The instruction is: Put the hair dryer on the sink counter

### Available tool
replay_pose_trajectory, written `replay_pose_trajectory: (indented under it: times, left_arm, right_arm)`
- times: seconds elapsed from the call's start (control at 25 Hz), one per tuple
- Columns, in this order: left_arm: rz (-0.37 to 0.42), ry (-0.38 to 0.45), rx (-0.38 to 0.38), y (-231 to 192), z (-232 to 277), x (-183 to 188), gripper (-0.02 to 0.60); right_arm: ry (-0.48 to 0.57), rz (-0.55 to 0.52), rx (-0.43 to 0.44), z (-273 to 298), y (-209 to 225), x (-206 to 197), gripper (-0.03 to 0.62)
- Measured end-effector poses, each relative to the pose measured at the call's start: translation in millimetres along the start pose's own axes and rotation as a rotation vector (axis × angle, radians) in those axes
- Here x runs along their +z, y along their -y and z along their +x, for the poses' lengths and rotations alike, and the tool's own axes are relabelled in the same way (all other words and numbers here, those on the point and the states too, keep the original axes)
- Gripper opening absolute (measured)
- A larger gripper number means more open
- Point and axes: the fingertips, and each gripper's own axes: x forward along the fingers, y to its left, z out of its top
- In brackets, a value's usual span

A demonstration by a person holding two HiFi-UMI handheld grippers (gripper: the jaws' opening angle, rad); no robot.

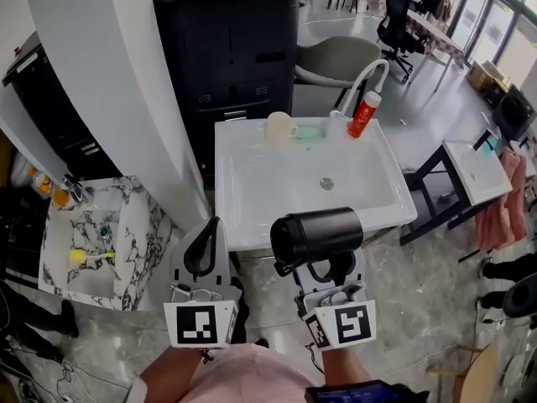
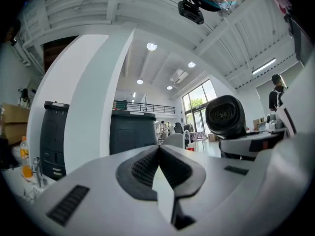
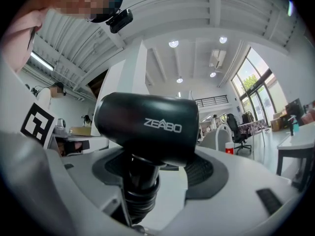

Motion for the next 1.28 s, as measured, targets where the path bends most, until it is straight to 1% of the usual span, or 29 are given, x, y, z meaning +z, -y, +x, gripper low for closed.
replay_pose_trajectory:
  times: [0.24, 0.44, 0.6, 0.84, 1.08, 1.28]
  left_arm:
    - [-0.008, -0.008, -0.024, -34.3, 69.2, -12.2, 0.009]
    - [-0.009, 0.005, -0.047, -63.6, 127.9, -10.6, 0.009]
    - [-0.006, 0.032, -0.074, -81.1, 164.9, -3.3, 0.009]
    - [-0.004, 0.072, -0.078, -99.0, 194.4, 8.4, 0.009]
    - [0.017, 0.065, -0.075, -104.5, 208.3, 6.5, 0.009]
    - [-0.003, 0.028, -0.051, -108.2, 218.6, -6.6, 0.009]
  right_arm:
    - [0.01, 0.008, -0.01, 70.8, 14.5, -7.5, 0.33]
    - [0.019, -0.005, -0.037, 132.5, 27.5, -4.7, 0.33]
    - [0.028, -0.016, -0.058, 170.0, 34.2, 0.3, 0.329]
    - [0.032, -0.041, -0.053, 203.8, 34.3, 7.6, 0.33]
    - [0.017, -0.045, -0.036, 223.0, 38.9, 5.9, 0.33]
    - [-0.028, -0.039, -0.013, 234.4, 45.2, -11.2, 0.328]
